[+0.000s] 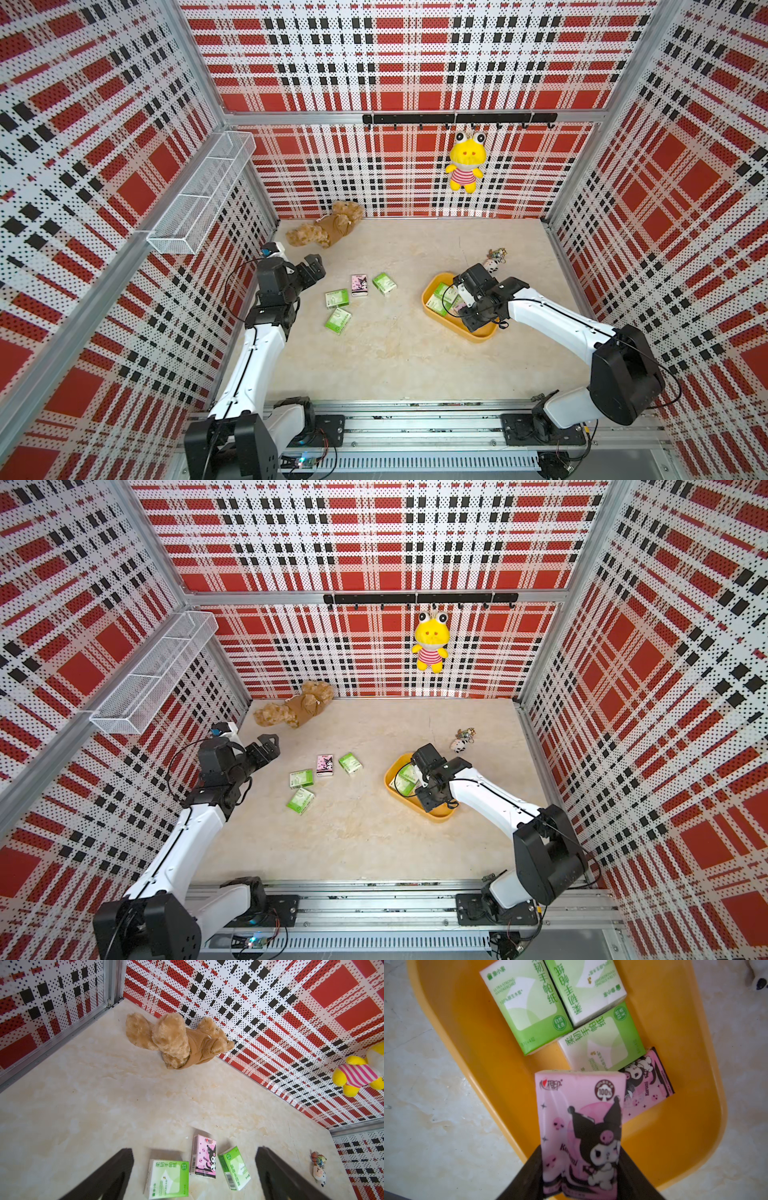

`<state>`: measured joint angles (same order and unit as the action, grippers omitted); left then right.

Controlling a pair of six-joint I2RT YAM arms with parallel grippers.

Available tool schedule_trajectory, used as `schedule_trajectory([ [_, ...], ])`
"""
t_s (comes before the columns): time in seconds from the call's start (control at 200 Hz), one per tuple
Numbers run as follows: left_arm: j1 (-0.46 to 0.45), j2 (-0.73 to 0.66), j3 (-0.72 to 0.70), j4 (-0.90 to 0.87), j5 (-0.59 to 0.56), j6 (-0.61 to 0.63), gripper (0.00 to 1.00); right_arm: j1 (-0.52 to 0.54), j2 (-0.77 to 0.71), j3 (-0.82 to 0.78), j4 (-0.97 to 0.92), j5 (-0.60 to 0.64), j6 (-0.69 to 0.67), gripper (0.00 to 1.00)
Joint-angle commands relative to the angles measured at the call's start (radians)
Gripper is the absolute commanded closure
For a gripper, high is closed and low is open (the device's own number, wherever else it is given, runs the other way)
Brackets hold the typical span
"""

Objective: Put the pocket tissues into the storage box
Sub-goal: Place the pocket tissues in the storage box.

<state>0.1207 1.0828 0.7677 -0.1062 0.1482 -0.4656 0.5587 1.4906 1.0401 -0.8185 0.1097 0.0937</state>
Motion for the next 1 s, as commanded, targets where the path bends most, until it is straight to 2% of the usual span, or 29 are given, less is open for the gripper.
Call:
schedule_trajectory([
  [0.0,-0.006,0.005,-0.005,0.011,-0.012,0.013,0.01,0.000,0.035,0.001,0.004,0.035,-0.021,0.47],
  [0.24,-0.003,0.004,-0.011,0.013,-0.018,0.021,0.01,0.001,0.083,-0.006,0.030,0.026,-0.051,0.47],
  [0.491,-0.003,0.002,-0.022,0.019,-0.016,0.019,0.01,0.006,0.072,-0.013,0.047,-0.021,-0.082,0.45],
  [0.812,0.000,0.000,-0.019,0.020,-0.015,0.018,0.01,0.033,0.125,-0.021,0.051,0.016,-0.090,0.44],
  [0.997,0.007,0.000,-0.018,0.020,-0.009,0.019,0.01,0.035,0.145,-0.002,0.038,0.028,-0.074,0.26],
])
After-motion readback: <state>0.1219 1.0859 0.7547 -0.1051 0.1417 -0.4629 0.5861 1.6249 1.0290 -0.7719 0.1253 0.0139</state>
